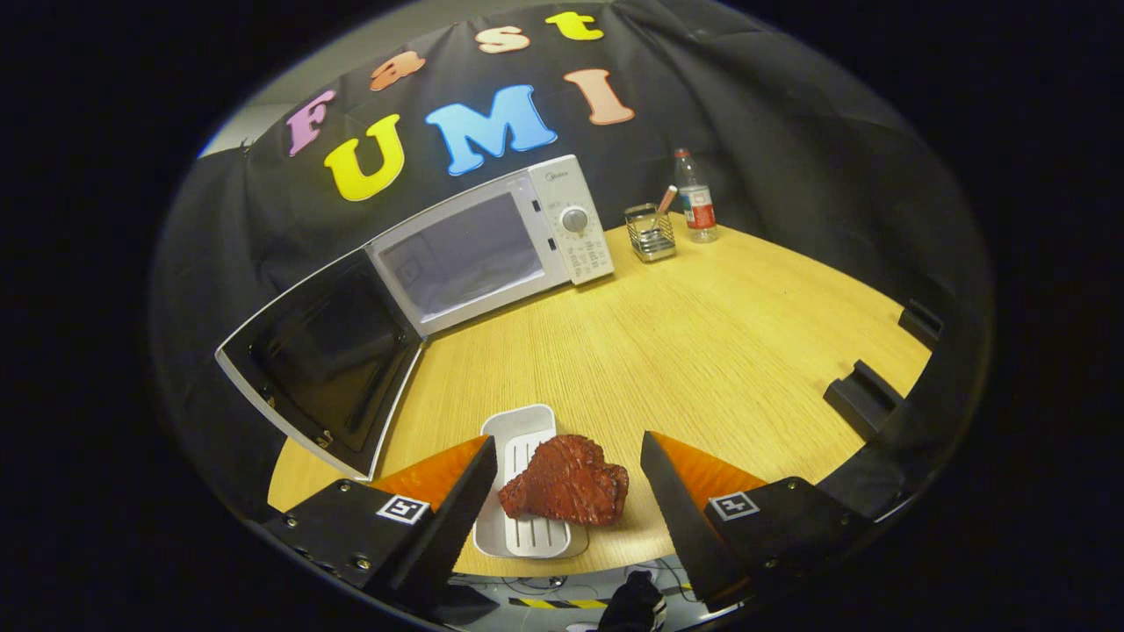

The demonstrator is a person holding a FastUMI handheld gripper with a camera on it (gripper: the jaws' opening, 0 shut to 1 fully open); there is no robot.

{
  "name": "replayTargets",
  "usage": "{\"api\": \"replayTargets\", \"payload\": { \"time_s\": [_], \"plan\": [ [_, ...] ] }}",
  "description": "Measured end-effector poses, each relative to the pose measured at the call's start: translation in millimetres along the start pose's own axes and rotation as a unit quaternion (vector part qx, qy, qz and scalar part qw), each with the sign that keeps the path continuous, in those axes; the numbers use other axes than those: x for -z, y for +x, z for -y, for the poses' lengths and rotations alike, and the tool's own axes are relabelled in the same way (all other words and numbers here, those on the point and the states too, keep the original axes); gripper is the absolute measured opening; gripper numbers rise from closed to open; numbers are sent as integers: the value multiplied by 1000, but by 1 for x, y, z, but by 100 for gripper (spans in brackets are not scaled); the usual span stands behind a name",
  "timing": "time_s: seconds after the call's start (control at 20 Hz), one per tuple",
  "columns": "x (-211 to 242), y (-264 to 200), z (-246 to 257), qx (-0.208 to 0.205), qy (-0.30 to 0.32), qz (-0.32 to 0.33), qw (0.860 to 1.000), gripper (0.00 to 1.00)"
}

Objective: Open the microwave, put the food inside, and close the microwave door.

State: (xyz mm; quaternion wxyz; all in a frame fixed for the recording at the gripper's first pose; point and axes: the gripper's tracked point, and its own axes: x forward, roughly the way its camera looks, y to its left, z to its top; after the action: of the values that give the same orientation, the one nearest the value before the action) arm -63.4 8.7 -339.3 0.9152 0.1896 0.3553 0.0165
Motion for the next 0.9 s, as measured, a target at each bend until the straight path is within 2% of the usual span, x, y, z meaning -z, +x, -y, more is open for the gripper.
{"api": "replayTargets", "payload": {
  "time_s": [0.05, 0.15, 0.2, 0.25, 0.3, 0.4, 0.45, 0.5, 0.55, 0.6, 0.65, 0.7, 0.9],
  "plan": [
    [5, 0, 0, -6, 17, -8, 1000, 100],
    [12, 5, 5, -7, 51, -22, 998, 84],
    [18, 4, 5, -6, 65, -28, 998, 69],
    [20, 4, 4, -12, 79, -32, 996, 66],
    [25, 5, 5, -13, 85, -36, 996, 59],
    [23, 3, 0, -19, 100, -39, 994, 40],
    [20, 3, -3, -27, 98, -42, 994, 40],
    [21, 1, -6, -34, 105, -39, 993, 30],
    [13, -8, -12, -54, 118, -31, 991, 30],
    [10, -2, -15, -56, 118, -28, 991, 17],
    [6, -15, -17, -56, 121, -25, 991, 17],
    [10, -3, -19, -59, 113, -25, 991, 8],
    [-1, -12, -24, -63, 95, -27, 993, 8]
  ]
}}
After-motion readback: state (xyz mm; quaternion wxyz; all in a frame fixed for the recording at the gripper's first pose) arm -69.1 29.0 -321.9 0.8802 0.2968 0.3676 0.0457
